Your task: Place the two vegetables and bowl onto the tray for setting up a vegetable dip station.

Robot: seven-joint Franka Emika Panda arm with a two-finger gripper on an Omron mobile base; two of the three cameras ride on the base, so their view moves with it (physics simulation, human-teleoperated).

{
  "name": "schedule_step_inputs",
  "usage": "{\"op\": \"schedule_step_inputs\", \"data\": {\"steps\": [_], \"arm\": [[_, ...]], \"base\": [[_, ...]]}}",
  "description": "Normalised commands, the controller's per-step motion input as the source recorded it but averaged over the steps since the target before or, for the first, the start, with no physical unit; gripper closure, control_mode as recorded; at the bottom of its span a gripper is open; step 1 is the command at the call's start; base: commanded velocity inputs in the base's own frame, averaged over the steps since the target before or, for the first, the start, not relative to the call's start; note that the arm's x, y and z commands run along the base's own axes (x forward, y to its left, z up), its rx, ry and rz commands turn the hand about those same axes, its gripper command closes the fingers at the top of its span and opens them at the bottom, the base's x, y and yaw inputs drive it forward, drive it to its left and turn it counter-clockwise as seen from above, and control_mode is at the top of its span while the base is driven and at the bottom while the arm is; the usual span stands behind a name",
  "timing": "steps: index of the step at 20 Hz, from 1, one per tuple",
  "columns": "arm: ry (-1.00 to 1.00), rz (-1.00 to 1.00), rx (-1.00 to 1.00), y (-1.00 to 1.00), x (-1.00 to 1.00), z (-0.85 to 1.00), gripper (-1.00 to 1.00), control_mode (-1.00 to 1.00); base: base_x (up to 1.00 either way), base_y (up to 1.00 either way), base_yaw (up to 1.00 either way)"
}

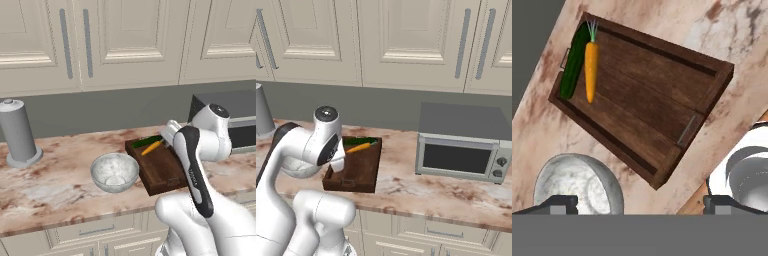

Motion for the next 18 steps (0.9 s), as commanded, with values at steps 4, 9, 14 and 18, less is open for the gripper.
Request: {"op": "schedule_step_inputs", "data": {"steps": [4,9,14,18], "arm": [[0.00,0.13,-0.02,0.11,-0.30,0.21,-1.00,-1.00],[0.00,0.23,0.00,0.18,-0.08,0.25,-1.00,-1.00],[0.00,0.23,-0.01,0.25,-0.12,0.19,-1.00,-1.00],[-0.01,0.12,-0.08,0.15,-0.37,0.04,-1.00,-1.00]], "base": [[0.00,0.00,0.00],[0.00,0.00,0.00],[0.00,0.00,0.00],[0.00,0.00,0.00]]}}
